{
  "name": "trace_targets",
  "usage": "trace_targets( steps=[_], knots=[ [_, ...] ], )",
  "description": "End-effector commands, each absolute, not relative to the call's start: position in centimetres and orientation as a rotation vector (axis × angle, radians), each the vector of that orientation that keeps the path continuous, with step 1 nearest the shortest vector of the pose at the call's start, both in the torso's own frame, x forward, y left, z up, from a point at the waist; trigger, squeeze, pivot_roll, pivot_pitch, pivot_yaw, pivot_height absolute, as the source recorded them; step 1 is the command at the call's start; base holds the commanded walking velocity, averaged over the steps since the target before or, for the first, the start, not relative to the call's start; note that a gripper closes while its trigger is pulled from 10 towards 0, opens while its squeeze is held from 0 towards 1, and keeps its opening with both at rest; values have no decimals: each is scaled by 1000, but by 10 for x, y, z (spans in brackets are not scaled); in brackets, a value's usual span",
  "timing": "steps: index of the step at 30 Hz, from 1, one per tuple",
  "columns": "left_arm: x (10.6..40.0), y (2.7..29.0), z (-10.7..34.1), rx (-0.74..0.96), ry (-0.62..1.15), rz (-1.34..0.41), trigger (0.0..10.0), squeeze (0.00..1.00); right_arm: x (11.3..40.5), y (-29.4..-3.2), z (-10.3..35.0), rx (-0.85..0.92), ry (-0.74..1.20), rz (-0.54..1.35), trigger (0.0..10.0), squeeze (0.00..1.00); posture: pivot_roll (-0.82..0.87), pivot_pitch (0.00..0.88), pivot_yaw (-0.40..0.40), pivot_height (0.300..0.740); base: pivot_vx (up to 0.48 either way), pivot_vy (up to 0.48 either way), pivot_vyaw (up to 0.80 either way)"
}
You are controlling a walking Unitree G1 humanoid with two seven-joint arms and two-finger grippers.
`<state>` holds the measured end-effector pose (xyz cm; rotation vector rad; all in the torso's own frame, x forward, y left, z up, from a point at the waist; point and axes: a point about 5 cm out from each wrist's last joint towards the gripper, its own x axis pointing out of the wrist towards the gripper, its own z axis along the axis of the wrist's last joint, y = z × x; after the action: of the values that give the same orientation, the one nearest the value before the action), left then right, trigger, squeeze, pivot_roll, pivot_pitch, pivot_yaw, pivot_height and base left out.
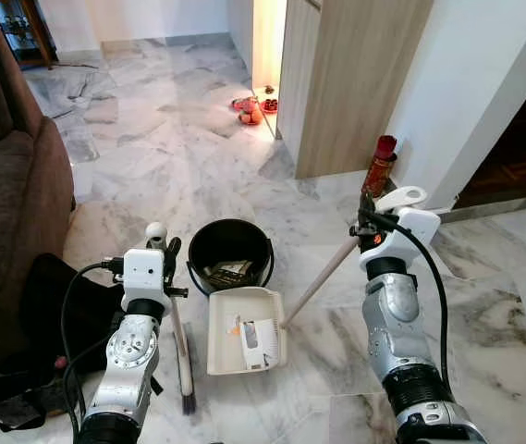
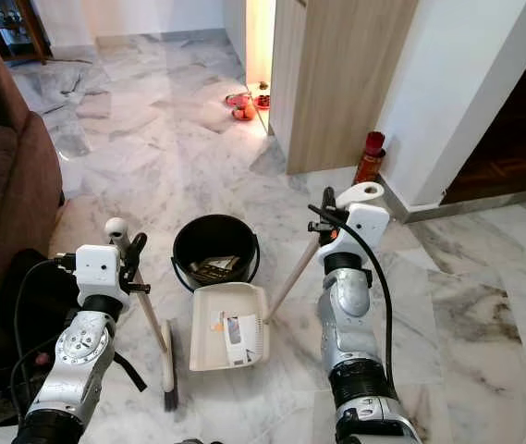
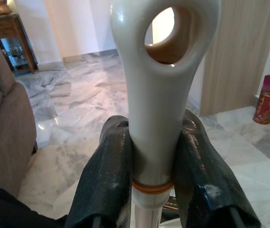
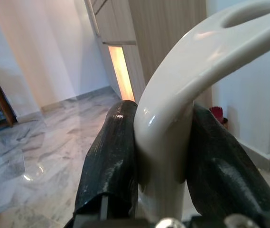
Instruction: Sweep floor
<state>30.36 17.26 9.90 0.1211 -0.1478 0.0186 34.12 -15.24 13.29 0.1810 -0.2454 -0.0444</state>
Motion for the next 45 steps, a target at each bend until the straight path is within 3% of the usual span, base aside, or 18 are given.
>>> trace_targets(
  steps=[1, 7, 18, 27, 37, 45],
  knots=[
    [305, 173, 109, 145, -201, 13, 10000, 0, 340, -154, 145, 186, -295, -40, 10000, 0, 137, 55, 6, 740, 0, 0, 0],
    [305, 172, 108, 142, -198, 10, 10000, 0, 329, -162, 145, 140, -262, -48, 10000, 0, 121, 57, 7, 740, 0, 0, 0],
    [306, 170, 107, 133, -194, 9, 10000, 0, 312, -152, 200, 94, -325, 16, 10000, 0, 101, 67, 3, 740, 0, 0, 0],
    [307, 170, 106, 132, -183, 3, 10000, 0, 303, -145, 260, 190, -417, 55, 10000, 0, 99, 66, 4, 740, 0, 0, 0],
    [307, 169, 106, 142, -189, -2, 10000, 0, 300, -142, 275, 259, -434, 68, 10000, 0, 96, 58, 9, 740, 0, 0, 0],
    [296, 184, 103, 168, -184, 45, 10000, 0, 304, -142, 281, 298, -470, 39, 10000, 0, 114, 48, 8, 740, 0, 0, 0]
  ],
)
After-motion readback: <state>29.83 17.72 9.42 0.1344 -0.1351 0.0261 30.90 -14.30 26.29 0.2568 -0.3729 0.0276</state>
